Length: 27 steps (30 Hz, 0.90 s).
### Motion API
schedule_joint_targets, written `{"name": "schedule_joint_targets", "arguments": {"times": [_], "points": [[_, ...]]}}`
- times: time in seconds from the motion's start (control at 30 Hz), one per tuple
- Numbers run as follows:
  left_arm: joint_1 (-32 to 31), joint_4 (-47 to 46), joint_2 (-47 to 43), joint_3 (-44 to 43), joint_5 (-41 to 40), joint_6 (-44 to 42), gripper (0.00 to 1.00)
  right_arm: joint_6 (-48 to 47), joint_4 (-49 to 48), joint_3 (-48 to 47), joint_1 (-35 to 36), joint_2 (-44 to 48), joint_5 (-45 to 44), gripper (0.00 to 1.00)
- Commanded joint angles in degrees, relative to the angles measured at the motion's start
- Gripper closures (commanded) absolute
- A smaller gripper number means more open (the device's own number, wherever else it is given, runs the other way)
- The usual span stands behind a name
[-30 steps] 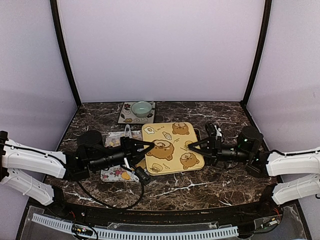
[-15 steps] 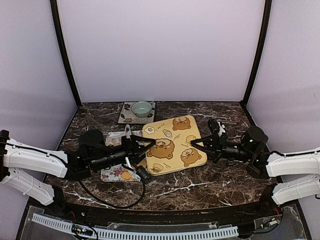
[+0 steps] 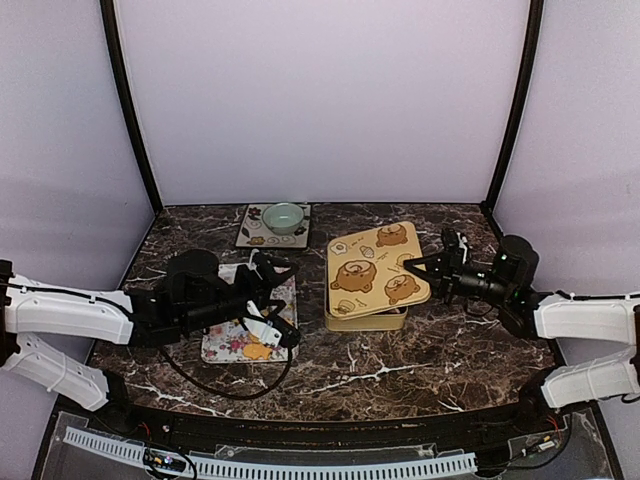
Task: Pack the cookies
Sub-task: Place the box lid on the packing box.
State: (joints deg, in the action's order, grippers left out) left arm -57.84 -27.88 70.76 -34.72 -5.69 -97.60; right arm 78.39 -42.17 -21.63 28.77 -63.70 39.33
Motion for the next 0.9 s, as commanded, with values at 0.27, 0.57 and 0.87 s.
{"name": "schedule_joint_targets", "arguments": {"times": [0.27,0.57,0.87], "points": [[14.4,57.0,20.3,-38.2,6.6,50.6,0.01,3.3,-21.5,-6.1,-5.3,-22.2,5.6,0.85],[16.0,67.2,31.2,-53.1,23.6,67.4,0.06,9.3,-34.0,-5.1,-5.2,-32.3,3.7,0.85],[16.0,66.9,42.8,-61.7,31.9,80.5,0.14,7.2,-33.1,-4.8,-4.1,-35.6,1.2,0.80]]}}
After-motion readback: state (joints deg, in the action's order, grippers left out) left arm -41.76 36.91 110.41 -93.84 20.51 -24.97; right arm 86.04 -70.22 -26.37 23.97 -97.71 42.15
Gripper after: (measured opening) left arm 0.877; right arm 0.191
